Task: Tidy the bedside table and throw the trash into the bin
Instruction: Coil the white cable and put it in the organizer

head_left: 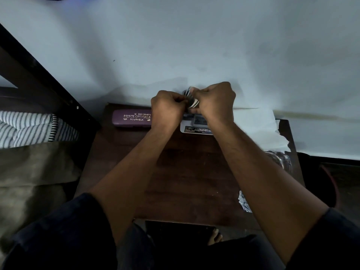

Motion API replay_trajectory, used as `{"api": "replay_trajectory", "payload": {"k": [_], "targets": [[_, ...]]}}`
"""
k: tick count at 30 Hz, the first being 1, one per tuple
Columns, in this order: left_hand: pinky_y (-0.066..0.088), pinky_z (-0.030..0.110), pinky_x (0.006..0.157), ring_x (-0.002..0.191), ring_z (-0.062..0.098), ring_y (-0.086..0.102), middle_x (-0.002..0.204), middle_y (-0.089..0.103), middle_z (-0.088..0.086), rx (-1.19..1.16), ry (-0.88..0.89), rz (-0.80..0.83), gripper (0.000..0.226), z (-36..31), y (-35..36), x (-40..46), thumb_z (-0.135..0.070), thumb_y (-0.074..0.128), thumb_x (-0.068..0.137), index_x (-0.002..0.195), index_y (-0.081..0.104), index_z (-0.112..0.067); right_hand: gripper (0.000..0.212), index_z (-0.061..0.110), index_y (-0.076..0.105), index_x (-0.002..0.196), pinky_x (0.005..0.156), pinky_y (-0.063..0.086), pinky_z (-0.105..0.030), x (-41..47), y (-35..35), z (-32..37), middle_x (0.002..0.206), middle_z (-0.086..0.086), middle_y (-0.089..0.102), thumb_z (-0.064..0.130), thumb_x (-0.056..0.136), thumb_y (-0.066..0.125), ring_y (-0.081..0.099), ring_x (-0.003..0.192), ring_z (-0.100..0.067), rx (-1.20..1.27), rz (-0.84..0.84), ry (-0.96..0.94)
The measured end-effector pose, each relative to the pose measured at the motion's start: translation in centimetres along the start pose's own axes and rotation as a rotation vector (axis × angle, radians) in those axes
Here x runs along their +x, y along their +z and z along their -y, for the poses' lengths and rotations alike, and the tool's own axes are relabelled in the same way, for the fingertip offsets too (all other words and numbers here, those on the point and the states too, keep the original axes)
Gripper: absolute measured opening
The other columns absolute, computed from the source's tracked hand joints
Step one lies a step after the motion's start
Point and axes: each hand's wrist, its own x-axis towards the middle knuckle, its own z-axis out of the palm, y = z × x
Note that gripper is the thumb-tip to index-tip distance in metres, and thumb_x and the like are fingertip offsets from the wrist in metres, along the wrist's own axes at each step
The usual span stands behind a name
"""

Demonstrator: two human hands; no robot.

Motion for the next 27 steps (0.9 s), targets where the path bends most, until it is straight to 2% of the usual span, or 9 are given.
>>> {"api": "replay_trajectory", "payload": {"k": [3, 5, 6, 8, 11, 13, 18, 23, 27], "targets": [[0.058, 0.034, 0.069, 0.074, 0.015, 0.074, 0.078, 0.079, 0.012, -0.001, 0.032, 0.01, 0.017, -0.2, -0.7, -0.4, -0.021, 0.069, 0.082, 0.087, 0.082, -0.012, 0.035, -0.006, 0.069, 0.076, 0.057, 0.059, -0.036, -0.1, 0.4, 0.0, 0.068, -0.014, 0.071, 0.026, 0.082, 0.079, 0.073, 0.064, -0.028, -0.201, 0.023, -0.067], [0.054, 0.031, 0.061, 0.063, 0.02, 0.067, 0.066, 0.072, 0.017, 0.044, 0.035, 0.05, 0.022, 0.0, -0.9, -0.5, -0.022, 0.065, 0.084, 0.075, 0.079, -0.008, 0.037, -0.001, 0.064, 0.074, 0.046, 0.04, -0.024, -0.2, 0.6, 0.2, 0.062, -0.005, 0.062, 0.033, 0.081, 0.077, 0.065, 0.063, -0.02, -0.357, 0.03, -0.128], [0.048, 0.028, 0.055, 0.057, 0.021, 0.058, 0.057, 0.065, 0.016, 0.071, 0.025, 0.055, 0.026, 0.1, -0.8, -0.4, -0.02, 0.063, 0.085, 0.065, 0.073, -0.006, 0.037, 0.001, 0.063, 0.074, 0.045, 0.034, -0.023, -0.3, 0.7, 0.5, 0.059, -0.004, 0.058, 0.034, 0.08, 0.077, 0.062, 0.062, -0.019, -0.403, 0.045, -0.133], [0.04, 0.022, 0.048, 0.055, 0.022, 0.05, 0.052, 0.059, 0.012, 0.092, 0.0, 0.042, 0.027, 0.2, -0.9, -0.4, -0.018, 0.062, 0.085, 0.061, 0.069, -0.008, 0.034, 0.001, 0.06, 0.074, 0.046, 0.039, -0.023, -0.1, 0.5, 0.6, 0.06, -0.005, 0.057, 0.027, 0.077, 0.082, 0.06, 0.058, -0.02, -0.343, 0.088, -0.064], [0.055, 0.019, 0.066, 0.075, 0.016, 0.071, 0.084, 0.079, 0.009, 0.024, -0.043, 0.033, 0.017, 0.2, -0.9, -0.4, -0.016, 0.067, 0.085, 0.093, 0.081, -0.012, 0.028, -0.015, 0.063, 0.094, 0.057, 0.062, -0.043, -0.1, -0.6, 0.6, 0.089, -0.027, 0.071, -0.004, 0.075, 0.081, 0.073, 0.069, -0.036, 0.068, 0.199, 0.198], [0.059, 0.021, 0.075, 0.079, 0.013, 0.073, 0.087, 0.08, 0.004, -0.031, -0.078, 0.02, 0.019, 0.5, -0.9, -0.3, -0.013, 0.068, 0.084, 0.098, 0.081, -0.015, 0.027, -0.02, 0.062, 0.101, 0.059, 0.063, -0.041, -0.4, -1.8, 0.7, 0.1, -0.03, 0.07, -0.014, 0.078, 0.074, 0.074, 0.072, -0.037, 0.188, 0.225, 0.288], [0.06, 0.04, 0.087, 0.087, 0.02, 0.075, 0.089, 0.08, 0.007, -0.161, -0.16, -0.006, 0.02, 1.0, -0.7, -0.8, -0.015, 0.068, 0.08, 0.095, 0.08, -0.011, 0.015, -0.013, 0.065, 0.096, 0.063, 0.063, -0.03, -1.8, -5.3, 0.2, 0.099, -0.021, 0.07, -0.02, 0.082, 0.065, 0.077, 0.07, -0.027, 0.293, 0.149, 0.315], [0.056, 0.034, 0.095, 0.102, 0.011, 0.072, 0.104, 0.079, 0.005, -0.057, -0.057, -0.002, 0.026, 0.6, -1.6, -3.9, -0.019, 0.067, 0.085, 0.107, 0.077, -0.01, 0.01, -0.011, 0.069, 0.087, 0.068, 0.065, -0.034, -4.6, -9.0, -0.1, 0.086, -0.026, 0.072, -0.019, 0.081, 0.067, 0.076, 0.068, -0.032, 0.299, 0.115, 0.287], [0.055, 0.023, 0.088, 0.091, -0.009, 0.068, 0.102, 0.079, -0.003, 0.008, 0.005, 0.028, 0.028, 0.4, -3.0, -8.0, -0.021, 0.063, 0.086, 0.11, 0.077, -0.019, 0.008, -0.011, 0.069, 0.086, 0.066, 0.065, -0.035, -6.1, -13.9, -0.2, 0.076, -0.023, 0.072, -0.017, 0.084, 0.064, 0.075, 0.062, -0.032, 0.275, 0.081, 0.247]]}}
